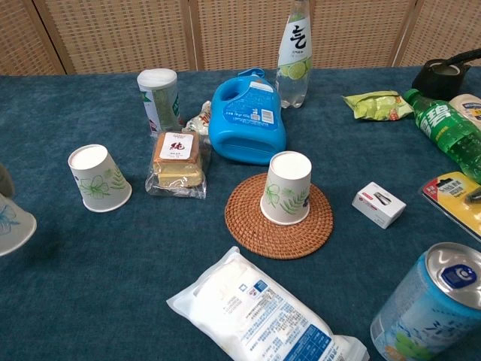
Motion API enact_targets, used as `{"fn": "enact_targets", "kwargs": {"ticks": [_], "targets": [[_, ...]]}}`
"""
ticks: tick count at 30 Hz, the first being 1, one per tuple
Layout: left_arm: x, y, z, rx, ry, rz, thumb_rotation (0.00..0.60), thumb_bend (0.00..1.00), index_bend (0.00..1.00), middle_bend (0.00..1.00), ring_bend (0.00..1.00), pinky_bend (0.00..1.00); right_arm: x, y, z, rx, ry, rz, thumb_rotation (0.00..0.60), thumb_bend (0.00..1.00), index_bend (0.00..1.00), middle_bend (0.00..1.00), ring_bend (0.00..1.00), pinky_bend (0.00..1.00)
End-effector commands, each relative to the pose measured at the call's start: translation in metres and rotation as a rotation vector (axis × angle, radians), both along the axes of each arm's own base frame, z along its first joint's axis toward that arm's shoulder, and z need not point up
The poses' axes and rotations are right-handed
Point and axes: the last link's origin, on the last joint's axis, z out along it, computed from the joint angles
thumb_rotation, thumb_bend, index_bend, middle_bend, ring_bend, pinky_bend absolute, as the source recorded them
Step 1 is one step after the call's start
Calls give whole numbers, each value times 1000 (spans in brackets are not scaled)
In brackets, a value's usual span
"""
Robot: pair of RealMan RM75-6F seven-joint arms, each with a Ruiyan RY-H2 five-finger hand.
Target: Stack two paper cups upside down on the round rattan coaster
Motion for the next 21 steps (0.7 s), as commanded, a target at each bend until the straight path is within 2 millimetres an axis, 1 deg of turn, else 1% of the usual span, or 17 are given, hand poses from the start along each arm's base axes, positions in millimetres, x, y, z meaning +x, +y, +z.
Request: {"fn": "enact_targets", "kwargs": {"ticks": [1, 5, 8, 11, 14, 17, 21], "targets": [[19, 13, 14, 35, -10, -40, 600, 394, 331, 339, 219, 407, 0, 0, -1, 2, -2, 0, 600, 213, 154, 139, 0, 222], [44, 32, 31, 73, -5, -81, 600, 395, 331, 339, 219, 407, 0, 0, -2, 5, -1, -3, 600, 211, 154, 139, 0, 222], [59, 46, 36, 81, -14, -83, 600, 394, 329, 339, 219, 407, 0, 0, -2, 5, 1, -2, 600, 214, 155, 139, 0, 222], [71, 59, 37, 77, -23, -79, 600, 394, 328, 338, 219, 407, 0, -1, -2, 5, 0, -2, 600, 215, 154, 139, 0, 222], [81, 68, 34, 67, -21, -80, 600, 395, 327, 337, 219, 407, -1, -1, -3, 6, -1, -4, 600, 216, 155, 138, 0, 222], [87, 75, 30, 68, -10, -81, 600, 394, 327, 335, 219, 405, -1, -1, -3, 7, -2, -6, 600, 219, 156, 138, 0, 222], [91, 79, 23, 60, 8, -71, 600, 394, 316, 329, 215, 385, -1, -1, -2, 6, -2, -6, 600, 221, 155, 138, 0, 222]]}}
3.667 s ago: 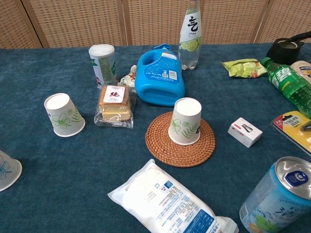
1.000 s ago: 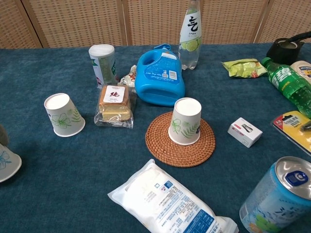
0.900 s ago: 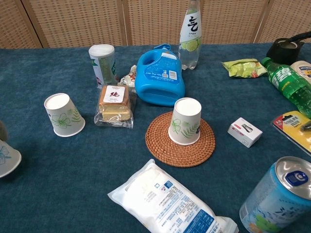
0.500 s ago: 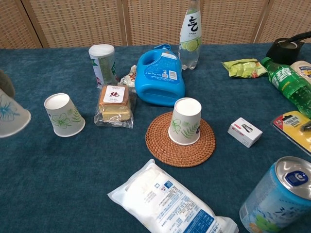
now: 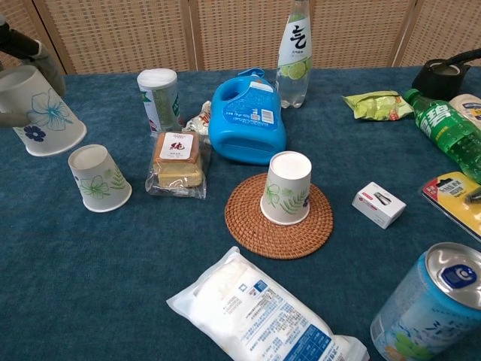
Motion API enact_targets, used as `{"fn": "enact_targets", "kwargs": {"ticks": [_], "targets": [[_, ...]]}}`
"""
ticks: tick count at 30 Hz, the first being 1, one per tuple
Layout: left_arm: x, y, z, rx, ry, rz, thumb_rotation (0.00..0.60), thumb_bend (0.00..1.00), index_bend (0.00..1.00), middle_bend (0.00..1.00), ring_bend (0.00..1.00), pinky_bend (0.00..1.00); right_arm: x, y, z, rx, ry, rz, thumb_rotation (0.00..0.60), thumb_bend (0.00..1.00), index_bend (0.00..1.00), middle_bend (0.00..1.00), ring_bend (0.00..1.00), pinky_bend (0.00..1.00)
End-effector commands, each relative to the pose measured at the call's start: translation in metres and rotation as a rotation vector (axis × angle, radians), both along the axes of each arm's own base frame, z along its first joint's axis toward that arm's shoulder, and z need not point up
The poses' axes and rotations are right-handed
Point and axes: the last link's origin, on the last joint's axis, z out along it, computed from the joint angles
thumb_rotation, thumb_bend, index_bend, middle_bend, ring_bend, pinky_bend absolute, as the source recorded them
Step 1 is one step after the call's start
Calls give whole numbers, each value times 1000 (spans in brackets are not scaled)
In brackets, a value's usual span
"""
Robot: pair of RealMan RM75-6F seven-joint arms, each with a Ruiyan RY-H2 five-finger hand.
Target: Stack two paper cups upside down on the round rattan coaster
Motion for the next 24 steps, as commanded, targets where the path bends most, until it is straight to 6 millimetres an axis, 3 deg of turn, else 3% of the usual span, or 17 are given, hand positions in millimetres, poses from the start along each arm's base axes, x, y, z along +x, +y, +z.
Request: {"fn": "enact_targets", "kwargs": {"ticks": [1, 24], "targets": [[6, 4, -8, -9, 9, 0, 600, 394, 315, 329, 214, 381, -1, 0, 0, 1, 1, -1, 600, 220, 155, 139, 0, 222], [0, 15, -30, -29, 33, 57, 600, 394, 313, 323, 213, 375, -1, 0, -2, 13, 1, -2, 600, 228, 155, 139, 0, 222]]}}
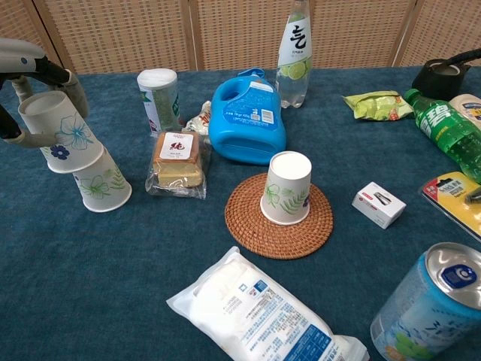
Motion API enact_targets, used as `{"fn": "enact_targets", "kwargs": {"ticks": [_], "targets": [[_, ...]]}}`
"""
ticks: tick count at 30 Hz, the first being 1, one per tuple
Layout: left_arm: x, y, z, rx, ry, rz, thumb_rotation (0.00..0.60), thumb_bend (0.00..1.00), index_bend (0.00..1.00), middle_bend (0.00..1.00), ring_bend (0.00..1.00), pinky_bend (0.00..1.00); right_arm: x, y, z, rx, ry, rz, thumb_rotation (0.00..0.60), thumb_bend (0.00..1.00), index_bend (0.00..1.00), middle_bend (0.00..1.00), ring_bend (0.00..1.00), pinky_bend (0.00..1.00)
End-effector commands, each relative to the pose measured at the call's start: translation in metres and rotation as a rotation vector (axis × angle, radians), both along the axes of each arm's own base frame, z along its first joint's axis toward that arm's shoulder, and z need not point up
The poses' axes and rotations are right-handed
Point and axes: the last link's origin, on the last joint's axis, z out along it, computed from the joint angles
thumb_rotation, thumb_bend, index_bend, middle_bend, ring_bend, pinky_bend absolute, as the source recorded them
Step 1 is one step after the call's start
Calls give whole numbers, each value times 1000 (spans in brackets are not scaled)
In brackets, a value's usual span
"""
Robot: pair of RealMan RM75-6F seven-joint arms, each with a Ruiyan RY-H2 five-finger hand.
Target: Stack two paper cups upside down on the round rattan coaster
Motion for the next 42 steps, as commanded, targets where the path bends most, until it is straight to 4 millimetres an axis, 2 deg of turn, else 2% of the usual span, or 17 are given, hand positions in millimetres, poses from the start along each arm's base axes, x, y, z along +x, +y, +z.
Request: {"fn": "enact_targets", "kwargs": {"ticks": [1, 11, 13, 15, 17, 23, 28, 33, 42], "targets": [[-1, 2, -2, 2, 1, 2, 600, 394, 313, 323, 213, 375, 0, 0, 0, 1, 0, 0, 600, 227, 155, 139, 0, 222], [-2, 7, -13, -14, 16, 12, 600, 395, 300, 295, 184, 370, -1, -1, 0, -1, -1, -2, 600, 230, 156, 139, 0, 222], [-4, 6, -15, -20, 28, 19, 600, 394, 263, 215, 118, 351, -1, -1, 1, -2, -2, -1, 600, 229, 156, 140, 0, 222], [-5, 6, -17, -30, 40, 33, 600, 392, 171, 60, 24, 308, 0, -1, 1, -2, -2, -1, 600, 230, 156, 140, 0, 222], [-6, 7, -18, -32, 47, 36, 600, 390, 83, 0, 0, 274, -1, -1, 0, -1, -2, -1, 600, 230, 156, 140, 0, 222], [-7, 6, -20, -27, 40, 31, 600, 390, 26, 0, 0, 249, 0, -1, 0, 0, -1, 0, 600, 228, 155, 141, 0, 222], [-8, 5, -19, -13, 11, -1, 600, 390, 26, 0, 0, 249, 0, -1, 1, -2, -3, -1, 600, 228, 156, 142, 0, 222], [-16, 3, -17, -17, 64, -8, 600, 391, 27, 0, 0, 249, 0, -1, 2, -6, -6, 0, 600, 227, 155, 143, 0, 222], [-35, 0, -41, -83, 102, 36, 600, 391, 26, 0, 0, 250, 0, 0, 2, -6, -5, -3, 600, 229, 156, 143, 0, 222]]}}
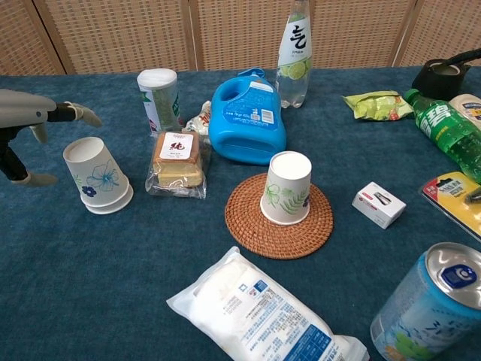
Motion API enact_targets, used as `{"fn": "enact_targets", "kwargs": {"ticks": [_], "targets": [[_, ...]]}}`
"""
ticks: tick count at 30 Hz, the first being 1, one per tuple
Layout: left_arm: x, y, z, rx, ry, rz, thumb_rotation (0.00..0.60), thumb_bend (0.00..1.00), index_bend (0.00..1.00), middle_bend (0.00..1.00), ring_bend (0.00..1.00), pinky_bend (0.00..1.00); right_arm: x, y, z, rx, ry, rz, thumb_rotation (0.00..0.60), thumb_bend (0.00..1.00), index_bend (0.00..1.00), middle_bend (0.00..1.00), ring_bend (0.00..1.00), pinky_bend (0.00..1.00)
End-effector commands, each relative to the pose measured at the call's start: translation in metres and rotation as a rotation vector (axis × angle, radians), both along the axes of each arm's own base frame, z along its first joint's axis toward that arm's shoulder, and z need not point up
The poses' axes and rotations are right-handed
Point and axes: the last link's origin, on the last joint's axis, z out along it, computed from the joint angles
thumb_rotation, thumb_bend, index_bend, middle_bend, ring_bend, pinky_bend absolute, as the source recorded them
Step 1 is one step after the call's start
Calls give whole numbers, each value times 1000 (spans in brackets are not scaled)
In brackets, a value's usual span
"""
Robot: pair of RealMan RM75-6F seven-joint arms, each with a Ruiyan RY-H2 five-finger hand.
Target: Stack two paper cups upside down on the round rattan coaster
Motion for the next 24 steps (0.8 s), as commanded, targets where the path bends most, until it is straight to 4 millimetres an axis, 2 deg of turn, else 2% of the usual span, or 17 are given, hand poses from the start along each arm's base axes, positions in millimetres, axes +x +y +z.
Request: {"fn": "enact_targets", "kwargs": {"ticks": [1, 4, 9, 17, 24], "targets": [[-3, -1, -8, -18, 6, 9, 600, 391, 29, 0, 0, 252, 0, 0, 0, 0, 0, -1, 600, 229, 156, 143, 0, 222], [-2, 0, -14, -17, 3, 1, 600, 390, 52, 4, 0, 259, -1, 0, 0, 2, -1, -3, 600, 227, 155, 143, 0, 222], [-1, 1, -20, -8, 14, -11, 600, 391, 153, 103, 17, 320, -1, -1, -1, 2, -4, -1, 600, 227, 156, 143, 0, 222], [-2, 5, -30, 2, 37, -16, 600, 393, 304, 263, 148, 396, -1, 0, 0, 1, -11, -1, 600, 229, 156, 143, 0, 222], [-3, 7, -30, 16, 34, 2, 600, 394, 328, 288, 180, 415, -1, -1, 0, 2, -12, -2, 600, 228, 156, 145, 0, 221]]}}
